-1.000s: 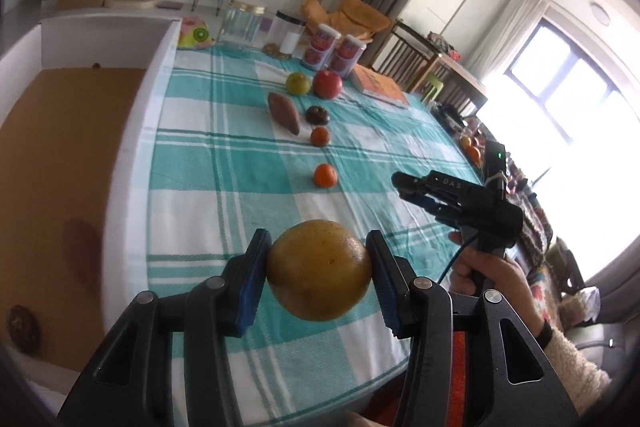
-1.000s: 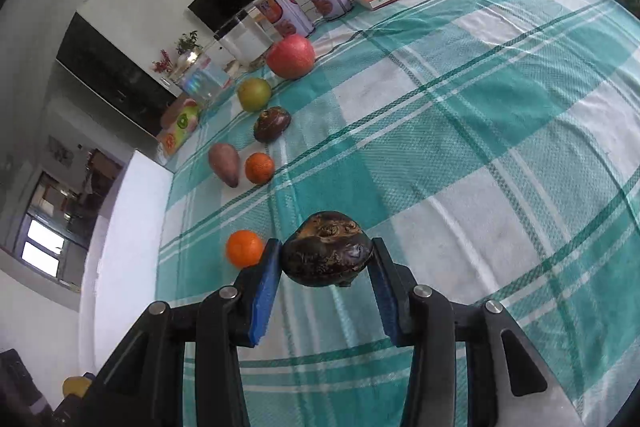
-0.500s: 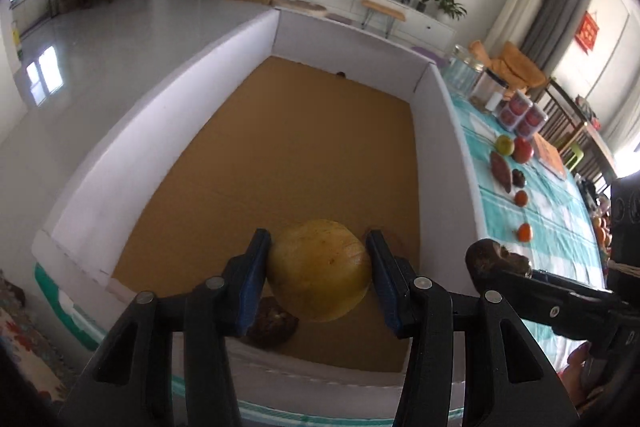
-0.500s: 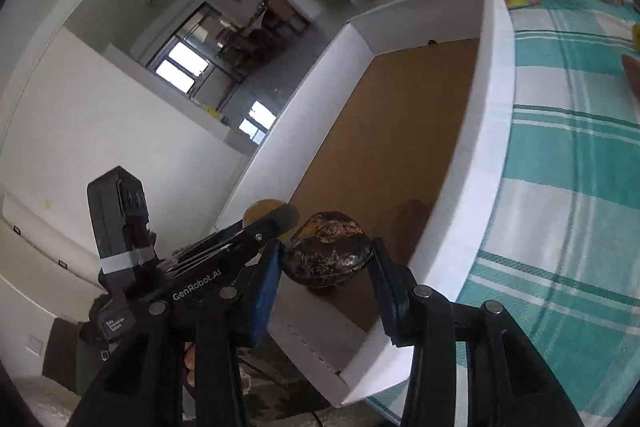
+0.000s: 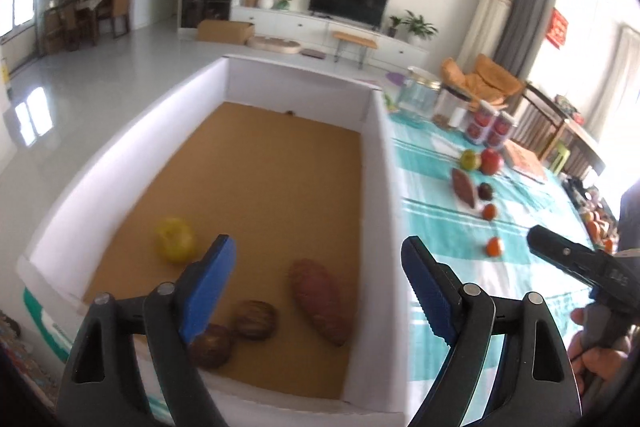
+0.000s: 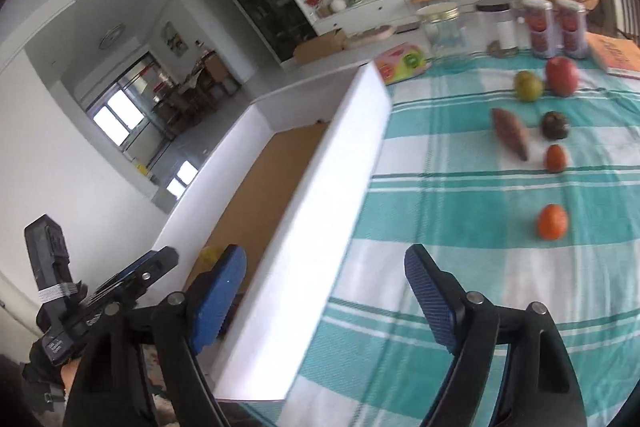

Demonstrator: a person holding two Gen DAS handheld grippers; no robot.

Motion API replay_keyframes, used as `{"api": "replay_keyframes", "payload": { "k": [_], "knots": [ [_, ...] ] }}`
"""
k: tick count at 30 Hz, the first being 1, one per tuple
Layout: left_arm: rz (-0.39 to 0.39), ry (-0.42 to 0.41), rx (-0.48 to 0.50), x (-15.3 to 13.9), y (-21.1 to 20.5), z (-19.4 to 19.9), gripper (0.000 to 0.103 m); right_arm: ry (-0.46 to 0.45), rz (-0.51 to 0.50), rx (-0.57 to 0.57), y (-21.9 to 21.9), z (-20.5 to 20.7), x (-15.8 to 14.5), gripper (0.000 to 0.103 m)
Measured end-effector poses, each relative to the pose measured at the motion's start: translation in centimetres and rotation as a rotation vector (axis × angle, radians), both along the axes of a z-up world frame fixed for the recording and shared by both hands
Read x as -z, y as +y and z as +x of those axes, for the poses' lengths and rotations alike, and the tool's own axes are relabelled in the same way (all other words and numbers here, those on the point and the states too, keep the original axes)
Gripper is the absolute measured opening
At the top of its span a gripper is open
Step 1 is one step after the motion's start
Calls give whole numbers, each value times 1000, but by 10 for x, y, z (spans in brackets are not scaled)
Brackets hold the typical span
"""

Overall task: Organize fruits
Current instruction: 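Return both tools to the tablecloth and approach the second sweet potato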

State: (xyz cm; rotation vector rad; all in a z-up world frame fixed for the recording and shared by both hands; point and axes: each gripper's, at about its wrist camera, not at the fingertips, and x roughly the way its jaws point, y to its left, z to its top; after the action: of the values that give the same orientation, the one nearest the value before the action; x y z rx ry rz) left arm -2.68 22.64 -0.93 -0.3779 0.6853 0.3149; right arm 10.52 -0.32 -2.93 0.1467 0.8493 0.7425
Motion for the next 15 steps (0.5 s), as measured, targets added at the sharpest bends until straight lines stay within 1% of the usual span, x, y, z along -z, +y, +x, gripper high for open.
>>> {"api": "replay_keyframes", "payload": {
  "k": [1, 2, 4, 6, 8, 9, 10, 11, 12, 13, 15],
  "knots": [
    [-15, -8, 58, -1, -17, 7, 88, -39, -54, 73, -19, 7, 4, 92],
    [-27, -8, 117, -1, -34, 14, 90, -74, -116, 151, -41, 14, 12, 92],
    [-43, 12, 243, 3, -72, 29, 90, -108, -245, 288, -81, 31, 34, 92],
    [-55, 40, 358, 14, -111, 47, 90, -87, -347, 401, -123, 46, 58, 92],
    [-27, 70, 446, 30, -145, 64, 90, -66, -398, 495, -163, 53, 76, 92],
    [0, 92, 475, 41, -160, 76, 90, -58, -407, 549, -176, 55, 84, 92],
    [26, 114, 493, 52, -171, 87, 90, -8, -378, 606, -194, 61, 89, 92],
    [50, 138, 500, 64, -179, 98, 90, 10, -325, 623, -206, 62, 87, 92],
    [68, 158, 500, 75, -184, 111, 90, -9, -315, 641, -211, 60, 83, 92],
    [85, 174, 493, 85, -187, 119, 90, -33, -345, 666, -212, 58, 79, 92],
    [114, 194, 457, 101, -183, 136, 90, -41, -375, 670, -208, 56, 80, 92]
  ]
}}
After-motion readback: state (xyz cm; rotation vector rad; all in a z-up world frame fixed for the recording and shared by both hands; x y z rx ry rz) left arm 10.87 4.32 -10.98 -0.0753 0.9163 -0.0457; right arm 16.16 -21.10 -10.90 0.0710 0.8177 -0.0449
